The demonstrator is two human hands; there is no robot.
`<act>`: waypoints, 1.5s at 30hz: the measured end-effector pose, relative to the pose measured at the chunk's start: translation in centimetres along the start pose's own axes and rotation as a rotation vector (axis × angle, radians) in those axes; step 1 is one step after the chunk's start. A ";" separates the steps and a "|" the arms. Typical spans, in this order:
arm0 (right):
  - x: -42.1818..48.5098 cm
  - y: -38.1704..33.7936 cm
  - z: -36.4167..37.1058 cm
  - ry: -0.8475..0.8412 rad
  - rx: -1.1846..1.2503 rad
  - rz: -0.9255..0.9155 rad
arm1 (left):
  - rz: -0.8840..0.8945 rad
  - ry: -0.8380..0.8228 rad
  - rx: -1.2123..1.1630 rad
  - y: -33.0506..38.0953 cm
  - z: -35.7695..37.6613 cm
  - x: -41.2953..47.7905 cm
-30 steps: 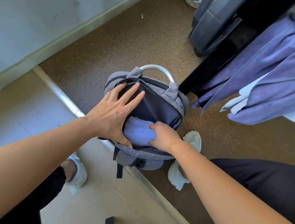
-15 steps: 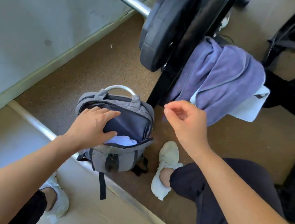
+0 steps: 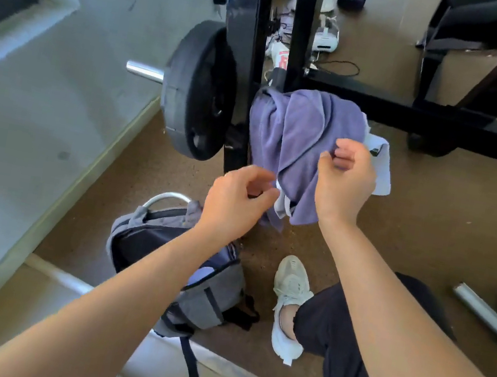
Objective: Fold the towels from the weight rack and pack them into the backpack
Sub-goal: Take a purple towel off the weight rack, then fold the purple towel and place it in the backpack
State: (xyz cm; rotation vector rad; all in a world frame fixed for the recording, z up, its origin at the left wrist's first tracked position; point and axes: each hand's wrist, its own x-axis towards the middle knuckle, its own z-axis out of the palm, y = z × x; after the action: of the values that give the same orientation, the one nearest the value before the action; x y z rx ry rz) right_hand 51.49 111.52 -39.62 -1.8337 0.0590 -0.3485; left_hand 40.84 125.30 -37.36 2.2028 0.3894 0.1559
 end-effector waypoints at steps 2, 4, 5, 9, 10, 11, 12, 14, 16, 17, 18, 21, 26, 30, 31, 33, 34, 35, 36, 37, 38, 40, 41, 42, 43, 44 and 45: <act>0.2 0.3 0.3 0.035 -0.016 -0.038 | -0.018 0.065 -0.030 2.3 0.7 2.2; 0.3 0.6 0.5 0.064 -0.020 -0.058 | -0.028 0.138 -0.036 4.6 1.5 4.3; 0.2 0.6 0.5 0.068 0.004 -0.049 | -0.031 0.164 -0.030 5.6 1.9 5.2; 0.5 0.3 0.3 -0.008 0.124 0.026 | -0.049 0.183 -0.020 8.1 3.7 8.5; 0.7 0.3 0.0 -0.037 0.134 0.041 | -0.055 0.196 -0.007 8.1 4.0 9.1; 0.9 0.3 -0.3 -0.070 0.143 0.047 | -0.056 0.212 -0.008 8.0 4.1 9.5; 1.1 0.4 -0.5 -0.098 0.141 0.052 | -0.046 0.228 -0.025 7.9 4.2 9.8; 1.3 0.5 -0.9 -0.105 0.108 0.029 | -0.011 0.242 -0.109 7.9 4.0 9.8; 1.3 0.3 -1.3 -0.039 0.085 0.003 | -0.050 0.248 -0.276 7.9 3.3 9.4; 1.4 0.2 -1.5 -0.002 0.090 0.003 | -0.100 0.268 -0.364 7.7 2.7 9.2; 1.4 0.0 -1.7 0.019 0.107 0.007 | -0.162 0.293 -0.449 7.6 2.1 8.9; 1.1 -0.7 -2.1 -0.025 0.168 -0.021 | -0.308 0.339 -0.706 7.1 -0.1 7.9; 0.6 -1.0 -2.1 -0.230 0.118 -0.094 | -0.457 0.177 -0.867 6.1 -3.3 5.6; 0.2 -0.6 -1.6 -0.407 -0.077 -0.220 | -0.535 -0.043 -0.673 4.5 -4.8 3.4; 0.2 -0.7 -1.5 -0.427 -0.129 -0.219 | -0.528 -0.034 -0.656 4.2 -5.1 2.9; 0.2 -0.7 -1.2 -0.437 -0.235 -0.193 | -0.496 0.017 -0.695 3.8 -5.7 2.2; 0.3 -0.6 -1.0 -0.443 -0.284 -0.186 | -0.477 0.052 -0.723 3.4 -6.3 1.9; 0.4 -0.5 -0.9 -0.457 -0.321 -0.185 | -0.467 0.088 -0.749 3.3 -6.7 1.5; 0.5 -0.4 -0.8 -0.477 -0.345 -0.182 | -0.461 0.124 -0.777 3.1 -7.2 1.1; 0.5 -0.4 -0.7 -0.494 -0.360 -0.175 | -0.457 0.161 -0.819 2.9 -7.7 0.6; 0.6 -0.5 -0.6 -0.499 -0.374 -0.170 | -0.453 0.191 -0.876 2.6 -8.2 0.1; 0.5 -0.7 -0.4 -0.477 -0.413 -0.178 | -0.447 0.220 -0.974 1.8 -9.2 -1.2; 0.4 -0.8 -0.3 -0.467 -0.438 -0.187 | -0.447 0.203 -0.995 1.5 -9.6 -2.0; 0.3 -0.8 -0.2 -0.458 -0.456 -0.198 | -0.450 0.173 -0.996 1.2 -10.0 -2.8; 0.2 -1.0 -0.1 -0.450 -0.466 -0.210 | -0.465 0.152 -0.982 1.0 -10.3 -3.7; 0.1 -1.0 -0.1 -0.443 -0.472 -0.216 | -0.474 0.138 -0.973 0.9 -10.7 -4.5; 0.0 -1.1 -0.1 -0.437 -0.484 -0.221 | -0.487 0.147 -0.951 0.7 -11.1 -5.4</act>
State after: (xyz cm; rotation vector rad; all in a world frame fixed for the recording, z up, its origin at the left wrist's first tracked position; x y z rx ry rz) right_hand 51.29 111.77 -38.52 -2.3665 -0.3945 -0.0788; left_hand 33.20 131.47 -29.88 1.1285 0.7383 0.1850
